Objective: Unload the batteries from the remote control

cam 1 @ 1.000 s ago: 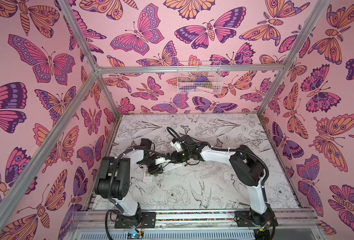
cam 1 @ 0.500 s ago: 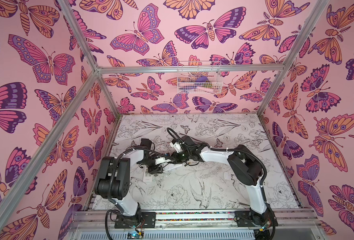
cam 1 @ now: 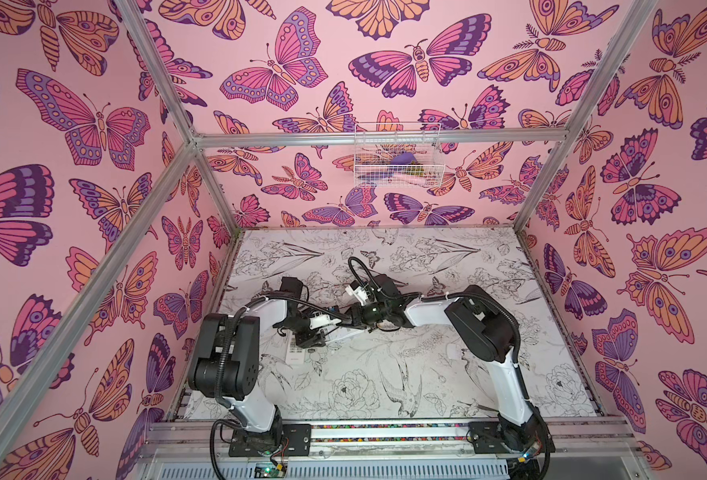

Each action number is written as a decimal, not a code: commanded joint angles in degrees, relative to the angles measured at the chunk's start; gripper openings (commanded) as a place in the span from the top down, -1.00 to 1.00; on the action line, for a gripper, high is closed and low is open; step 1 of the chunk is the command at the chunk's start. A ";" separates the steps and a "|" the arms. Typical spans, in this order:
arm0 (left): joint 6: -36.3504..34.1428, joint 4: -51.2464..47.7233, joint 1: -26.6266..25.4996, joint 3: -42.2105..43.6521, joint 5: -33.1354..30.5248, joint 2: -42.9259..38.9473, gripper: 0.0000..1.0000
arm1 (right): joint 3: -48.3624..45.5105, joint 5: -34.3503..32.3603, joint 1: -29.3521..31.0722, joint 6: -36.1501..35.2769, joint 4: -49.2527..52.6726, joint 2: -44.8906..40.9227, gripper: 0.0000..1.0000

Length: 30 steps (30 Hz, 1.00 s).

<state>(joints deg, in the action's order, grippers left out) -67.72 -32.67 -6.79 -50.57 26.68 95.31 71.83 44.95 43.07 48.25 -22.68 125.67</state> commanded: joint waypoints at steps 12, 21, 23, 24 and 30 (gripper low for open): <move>4.82 -1.52 -0.33 0.71 2.33 -11.28 -0.54 | -2.75 -2.68 -2.29 4.84 -3.34 3.57 1.00; 10.24 -3.46 -2.91 0.72 -0.79 -13.30 -0.55 | -2.66 -2.69 -2.29 4.80 -2.82 3.53 1.00; 9.96 -3.36 -3.42 1.40 -1.87 -13.30 -0.50 | -2.84 -2.74 -2.29 4.57 -3.36 3.21 1.00; 9.66 -3.33 -3.42 1.75 -1.89 -13.24 -0.49 | -2.69 -2.88 -2.31 4.17 -3.15 3.18 1.00; 8.41 -1.76 -3.96 2.48 -5.98 -11.33 -0.33 | -2.98 -3.31 -2.20 4.86 -3.85 3.12 1.00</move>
<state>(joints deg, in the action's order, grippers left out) -59.05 -34.33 -10.44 -48.95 23.05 83.07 70.02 46.13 41.87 52.95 -29.34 126.76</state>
